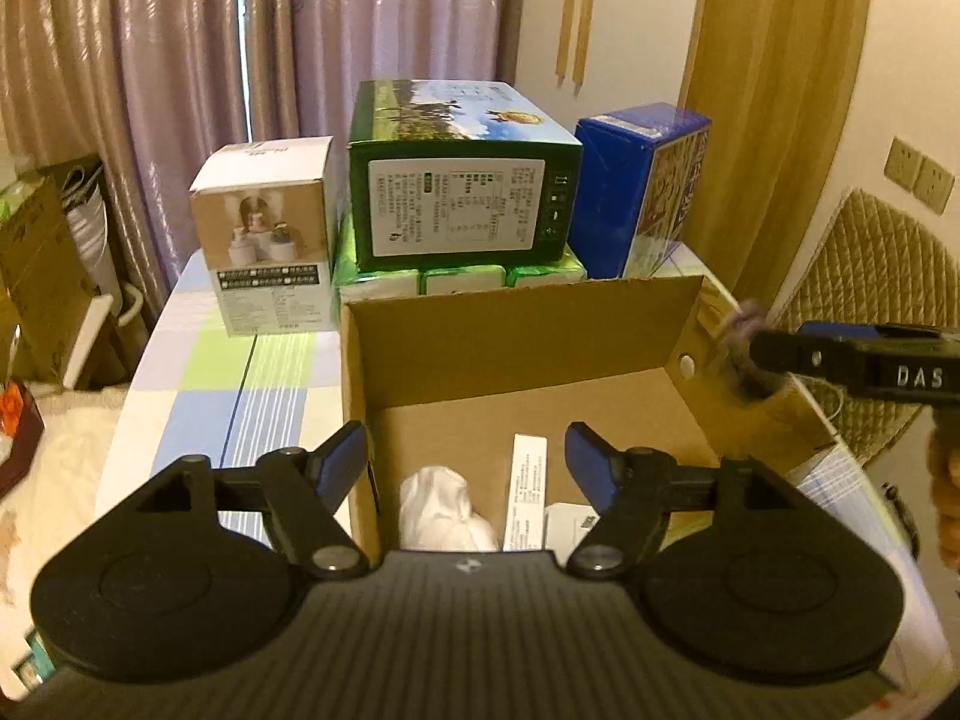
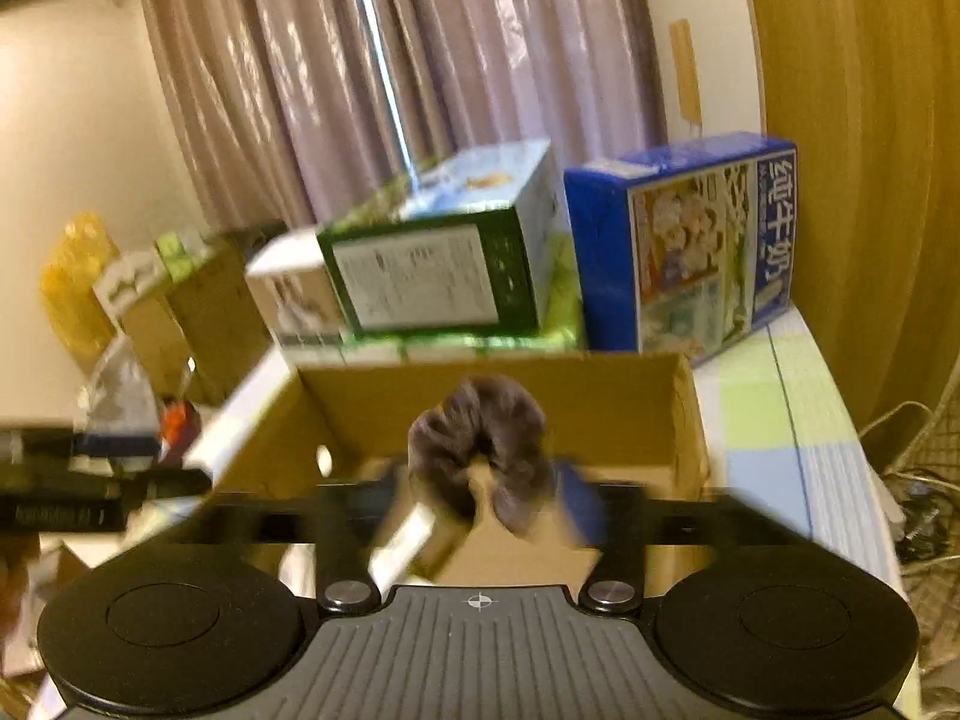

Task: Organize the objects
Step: 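Open the right tool to drop the scrunchie while the left tool releases the towel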

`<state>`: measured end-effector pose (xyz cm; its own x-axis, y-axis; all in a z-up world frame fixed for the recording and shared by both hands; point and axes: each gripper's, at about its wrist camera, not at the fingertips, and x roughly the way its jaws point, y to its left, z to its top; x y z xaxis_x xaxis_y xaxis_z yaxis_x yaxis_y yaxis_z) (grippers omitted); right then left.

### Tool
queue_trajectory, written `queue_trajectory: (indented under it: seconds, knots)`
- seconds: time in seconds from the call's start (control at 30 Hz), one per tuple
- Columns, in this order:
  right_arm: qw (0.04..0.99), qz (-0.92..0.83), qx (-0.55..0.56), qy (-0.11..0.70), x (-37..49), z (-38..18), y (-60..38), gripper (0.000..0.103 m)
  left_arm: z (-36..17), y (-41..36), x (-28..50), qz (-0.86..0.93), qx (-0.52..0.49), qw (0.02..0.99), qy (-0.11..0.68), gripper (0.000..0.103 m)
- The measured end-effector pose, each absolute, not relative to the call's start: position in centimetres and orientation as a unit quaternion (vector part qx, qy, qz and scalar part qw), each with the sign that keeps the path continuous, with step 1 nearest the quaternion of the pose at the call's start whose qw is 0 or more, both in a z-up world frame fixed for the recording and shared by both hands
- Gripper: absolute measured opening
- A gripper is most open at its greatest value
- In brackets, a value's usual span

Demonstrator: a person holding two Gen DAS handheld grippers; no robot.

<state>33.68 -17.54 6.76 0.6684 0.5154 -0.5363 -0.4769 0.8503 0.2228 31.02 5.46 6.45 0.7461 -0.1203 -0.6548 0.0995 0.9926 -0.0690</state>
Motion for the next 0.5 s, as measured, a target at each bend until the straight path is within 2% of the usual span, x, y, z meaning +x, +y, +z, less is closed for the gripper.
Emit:
queue_trajectory:
  seconds: [0.5]
  knots:
    - [0.915,0.244,0.076,0.314,24.5,5.9,-21.7,0.082,6.3,7.3,21.2,-0.023,-0.052,0.937,0.345,0.082]
